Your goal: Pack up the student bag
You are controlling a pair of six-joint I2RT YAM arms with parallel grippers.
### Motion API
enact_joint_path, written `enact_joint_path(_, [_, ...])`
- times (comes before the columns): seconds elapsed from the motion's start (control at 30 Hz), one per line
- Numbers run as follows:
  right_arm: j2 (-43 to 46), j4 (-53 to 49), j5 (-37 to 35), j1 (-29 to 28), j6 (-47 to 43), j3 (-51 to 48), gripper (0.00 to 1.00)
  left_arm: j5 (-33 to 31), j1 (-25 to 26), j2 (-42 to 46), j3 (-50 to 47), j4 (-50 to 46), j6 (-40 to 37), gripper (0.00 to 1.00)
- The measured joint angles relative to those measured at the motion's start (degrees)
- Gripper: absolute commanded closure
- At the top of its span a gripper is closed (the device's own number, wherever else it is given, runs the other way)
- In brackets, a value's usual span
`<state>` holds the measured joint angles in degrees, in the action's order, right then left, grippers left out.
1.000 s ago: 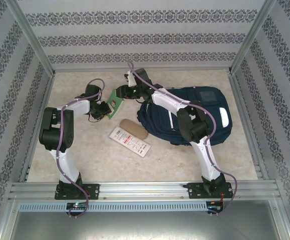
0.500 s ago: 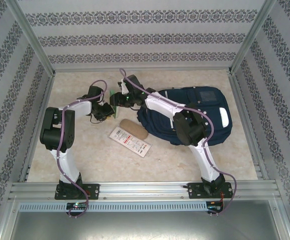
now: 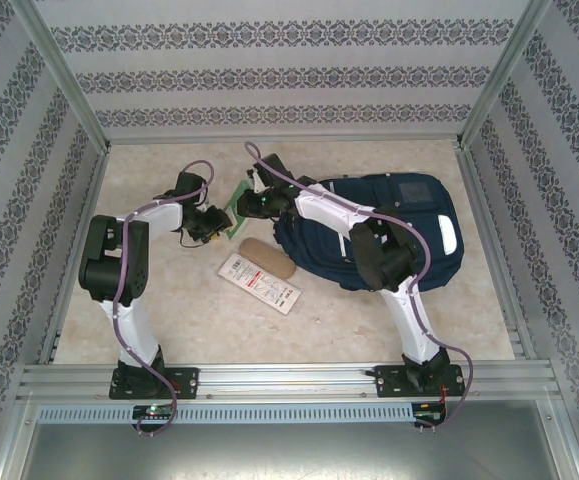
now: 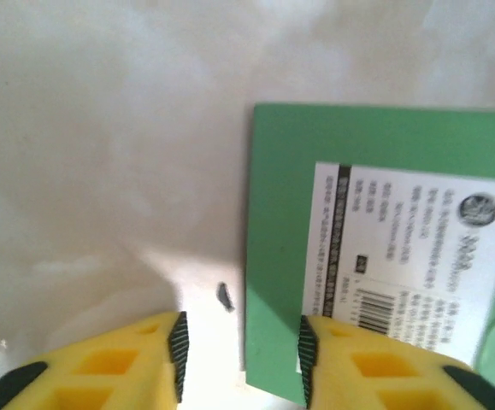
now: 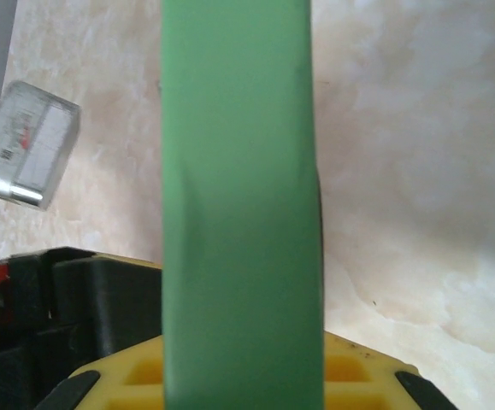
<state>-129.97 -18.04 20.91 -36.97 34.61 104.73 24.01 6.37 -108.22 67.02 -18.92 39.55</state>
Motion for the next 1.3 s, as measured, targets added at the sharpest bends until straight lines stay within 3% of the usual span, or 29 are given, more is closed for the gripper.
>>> enact_joint_path(0.2, [6.21,2.69,3.58,3.3,3.54,-6.88,1.0,3.8,-0.33,6.84,-1.42,2.69,3.39,0.35])
enact_joint_path(0.43, [13.4,12.85,10.88,7.54,11.26,-12.7,1.0,12.15,-0.48,9.86,-4.87,16.24,14.32,0.25])
enact_joint_path(0.7, [15.61,27.96,17.0,9.51,23.52,-17.16,1.0,17.33,-1.14,9.88,-5.97,32.17,27.15,0.28])
enact_joint_path(0.9, [15.61,34.29,20.5,9.42,28.76,-18.56,1.0,19.12,-1.14,9.88,-6.56,42.64,34.8,0.43])
enact_joint_path(1.03, [15.61,35.85,21.2,9.4,30.62,-19.34,1.0,19.52,-1.16,10.49,-8.11,46.82,37.66,0.74])
enact_joint_path(1.07, [15.61,35.89,21.24,9.46,30.91,-19.67,0.93,19.5,-1.16,10.86,-8.46,47.3,38.05,0.81])
enact_joint_path(1.1, [15.61,35.8,21.22,9.51,31.12,-20.02,0.76,19.54,-1.16,11.28,-8.76,47.76,38.36,0.89])
enact_joint_path(1.13, [15.61,35.74,21.2,9.51,31.28,-20.41,0.69,19.39,-1.16,11.96,-9.05,48.04,38.64,0.96])
enact_joint_path(1.3, [18.95,32.02,19.37,9.49,26.18,-23.08,0.69,19.56,-0.9,14.64,-9.7,44.68,37.55,1.0])
